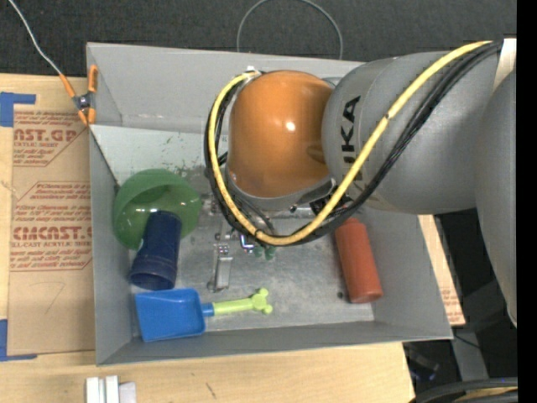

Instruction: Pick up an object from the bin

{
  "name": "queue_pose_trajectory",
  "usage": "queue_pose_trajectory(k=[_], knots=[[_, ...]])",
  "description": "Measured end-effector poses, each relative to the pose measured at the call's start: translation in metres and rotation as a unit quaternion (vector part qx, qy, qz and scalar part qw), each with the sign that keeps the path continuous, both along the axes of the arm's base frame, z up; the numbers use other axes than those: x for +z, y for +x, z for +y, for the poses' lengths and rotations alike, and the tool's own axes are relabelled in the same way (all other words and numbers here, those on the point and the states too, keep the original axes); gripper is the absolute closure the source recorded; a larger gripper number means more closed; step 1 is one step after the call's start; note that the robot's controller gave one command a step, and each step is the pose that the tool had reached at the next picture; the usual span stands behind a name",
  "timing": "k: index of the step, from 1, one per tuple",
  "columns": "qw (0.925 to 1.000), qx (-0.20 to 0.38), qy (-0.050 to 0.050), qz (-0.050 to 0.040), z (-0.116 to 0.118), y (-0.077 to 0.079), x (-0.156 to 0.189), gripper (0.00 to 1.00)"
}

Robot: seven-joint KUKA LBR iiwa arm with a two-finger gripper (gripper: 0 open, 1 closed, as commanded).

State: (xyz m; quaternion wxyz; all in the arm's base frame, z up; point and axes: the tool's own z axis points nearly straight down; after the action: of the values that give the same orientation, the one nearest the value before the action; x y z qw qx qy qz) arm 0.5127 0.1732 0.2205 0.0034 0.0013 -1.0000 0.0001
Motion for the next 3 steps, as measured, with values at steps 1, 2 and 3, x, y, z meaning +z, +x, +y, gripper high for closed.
queue_pose_trajectory(k=[1, 2, 3], knots=[[1.0, -0.001, 0.001, -0.004, -0.001, 0.002, 0.005, 0.0], [0.9999, -0.017, 0.001, -0.0038, -0.001, -0.009, -0.074, 0.0], [0.9995, -0.031, 0.001, -0.0014, 0.003, -0.003, -0.155, 0.0]])
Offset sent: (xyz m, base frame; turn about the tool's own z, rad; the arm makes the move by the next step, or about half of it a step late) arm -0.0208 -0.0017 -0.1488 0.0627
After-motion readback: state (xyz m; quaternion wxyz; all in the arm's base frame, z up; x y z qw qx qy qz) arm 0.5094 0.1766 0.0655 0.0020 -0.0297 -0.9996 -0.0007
